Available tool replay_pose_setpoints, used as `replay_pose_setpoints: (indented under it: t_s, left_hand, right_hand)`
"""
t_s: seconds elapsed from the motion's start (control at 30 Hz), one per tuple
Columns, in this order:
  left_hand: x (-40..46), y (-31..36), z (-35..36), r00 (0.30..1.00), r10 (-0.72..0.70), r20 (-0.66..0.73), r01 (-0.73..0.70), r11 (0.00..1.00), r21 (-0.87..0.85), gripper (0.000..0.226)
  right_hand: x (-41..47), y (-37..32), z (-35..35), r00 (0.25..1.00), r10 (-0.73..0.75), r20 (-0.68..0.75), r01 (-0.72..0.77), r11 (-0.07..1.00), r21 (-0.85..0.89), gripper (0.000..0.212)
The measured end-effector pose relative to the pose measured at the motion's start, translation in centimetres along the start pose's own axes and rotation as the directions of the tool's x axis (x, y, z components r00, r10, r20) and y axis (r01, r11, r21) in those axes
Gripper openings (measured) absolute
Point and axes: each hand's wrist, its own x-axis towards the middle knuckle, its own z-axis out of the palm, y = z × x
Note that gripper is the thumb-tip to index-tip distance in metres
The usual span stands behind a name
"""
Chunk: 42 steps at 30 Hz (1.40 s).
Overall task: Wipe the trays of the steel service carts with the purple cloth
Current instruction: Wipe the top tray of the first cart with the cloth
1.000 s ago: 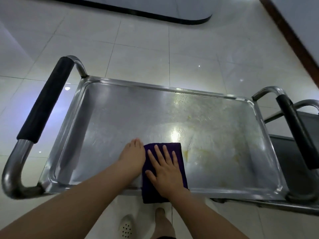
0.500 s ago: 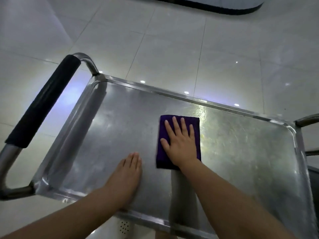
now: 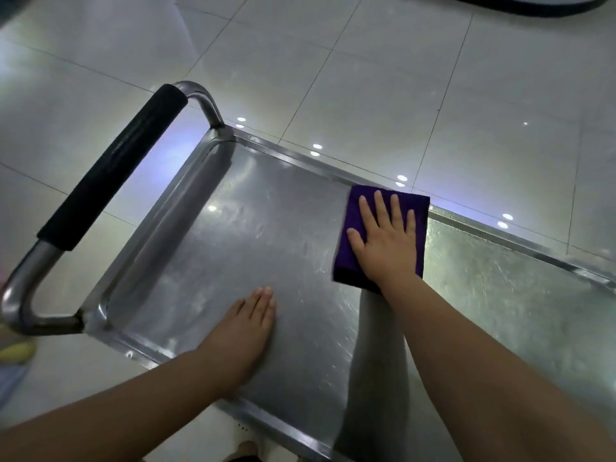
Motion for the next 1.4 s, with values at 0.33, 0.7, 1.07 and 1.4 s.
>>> replay_pose_setpoints:
  t_s: [0.33, 0.7, 1.07, 1.4]
  left_hand:
    - [-1.1, -0.2, -0.2, 0.999, 0.030, -0.040, -0.032, 0.998, -0.046, 0.116]
    - [-1.8, 0.4, 0.7, 0.995, 0.037, -0.090, -0.037, 0.999, 0.004, 0.116]
    - [-2.7, 0.2, 0.6, 0.998, 0.040, -0.050, -0.036, 0.996, 0.079, 0.122]
    - [-1.1, 7.7, -0.4, 0.975, 0.203, -0.091, -0.183, 0.965, 0.191, 0.121]
  right_hand:
    - [-8.9, -2.3, 1.5, 0.980, 0.196, -0.029, -0.195, 0.980, 0.030, 0.068]
    - [-21.7, -7.6, 5.5, 0.978, 0.196, -0.064, -0.194, 0.980, 0.034, 0.064]
    - [-29.1, -7.9, 6.0, 0.981, 0.196, -0.007, -0.196, 0.981, 0.008, 0.064]
    - [-27.3, -5.7, 5.6, 0.982, 0.186, 0.016, -0.186, 0.981, 0.061, 0.068]
